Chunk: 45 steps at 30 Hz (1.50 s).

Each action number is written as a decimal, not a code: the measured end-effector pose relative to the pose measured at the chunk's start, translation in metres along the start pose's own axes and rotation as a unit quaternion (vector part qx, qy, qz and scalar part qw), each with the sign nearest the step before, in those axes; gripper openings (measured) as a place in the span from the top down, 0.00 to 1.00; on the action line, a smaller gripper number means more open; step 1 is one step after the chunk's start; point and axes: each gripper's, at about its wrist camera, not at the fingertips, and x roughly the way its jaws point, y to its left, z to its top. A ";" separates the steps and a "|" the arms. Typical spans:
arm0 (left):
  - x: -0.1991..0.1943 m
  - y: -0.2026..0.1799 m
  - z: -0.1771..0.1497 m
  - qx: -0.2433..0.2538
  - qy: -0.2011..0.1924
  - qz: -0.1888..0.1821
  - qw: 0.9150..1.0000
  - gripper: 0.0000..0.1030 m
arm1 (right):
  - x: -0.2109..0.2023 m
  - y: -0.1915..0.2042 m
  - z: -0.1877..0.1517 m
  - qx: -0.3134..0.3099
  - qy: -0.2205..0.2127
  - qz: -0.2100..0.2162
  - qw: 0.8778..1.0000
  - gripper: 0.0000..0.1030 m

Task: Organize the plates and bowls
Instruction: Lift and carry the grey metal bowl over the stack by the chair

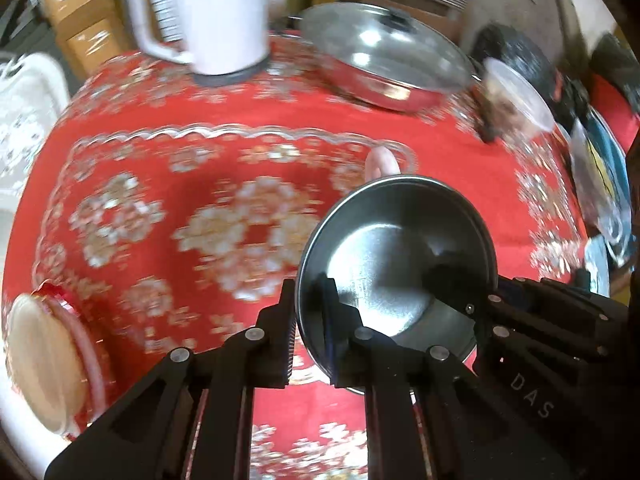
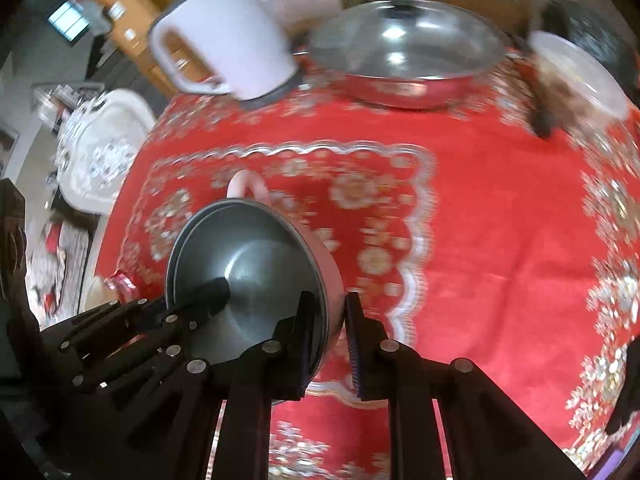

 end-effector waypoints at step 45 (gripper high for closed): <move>-0.053 0.279 -0.101 -0.235 -0.011 0.096 0.967 0.90 | 0.091 0.308 -0.037 -0.258 0.099 0.061 0.959 0.81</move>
